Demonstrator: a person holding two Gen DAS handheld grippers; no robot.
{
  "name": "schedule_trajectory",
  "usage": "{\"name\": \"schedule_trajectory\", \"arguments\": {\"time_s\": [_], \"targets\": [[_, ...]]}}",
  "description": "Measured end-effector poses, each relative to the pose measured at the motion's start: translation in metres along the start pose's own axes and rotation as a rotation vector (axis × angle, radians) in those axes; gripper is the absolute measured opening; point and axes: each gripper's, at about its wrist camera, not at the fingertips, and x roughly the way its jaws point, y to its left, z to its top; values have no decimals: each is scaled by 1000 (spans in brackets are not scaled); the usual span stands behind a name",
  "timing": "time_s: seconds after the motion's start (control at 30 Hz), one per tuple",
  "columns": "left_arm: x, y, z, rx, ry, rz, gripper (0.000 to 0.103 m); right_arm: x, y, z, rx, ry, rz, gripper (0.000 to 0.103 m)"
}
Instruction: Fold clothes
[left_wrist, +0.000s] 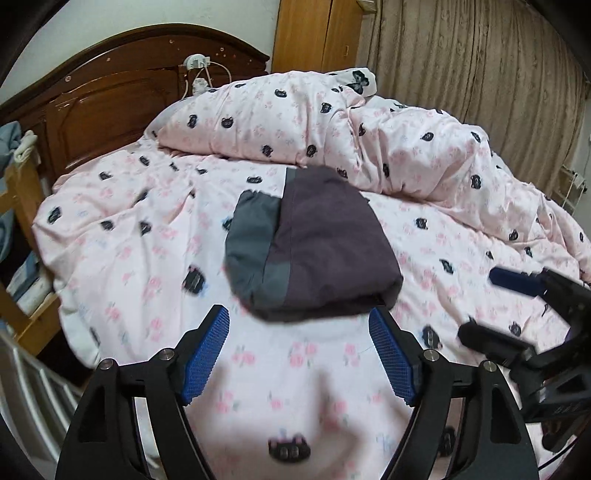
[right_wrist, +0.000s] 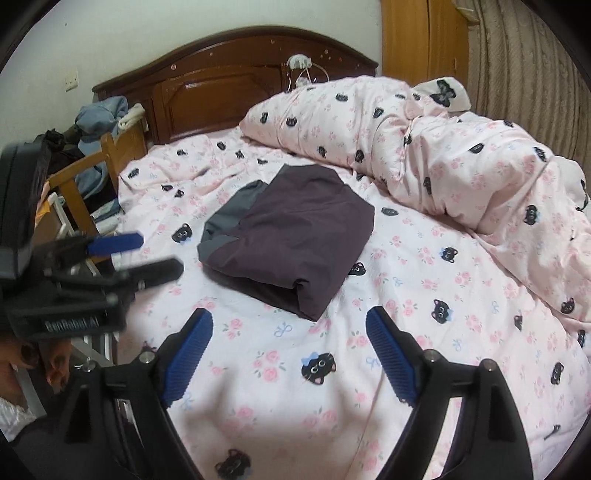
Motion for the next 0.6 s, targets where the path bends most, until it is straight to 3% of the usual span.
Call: {"name": "schedule_trajectory", "arguments": {"time_s": [0.23, 0.6], "targets": [[-36, -15, -18, 20, -19, 26, 74, -40, 9, -11, 27, -45, -5, 95], [-73, -37, -39, 62, -21, 54, 74, -83, 21, -47, 76, -55, 5, 96]]}}
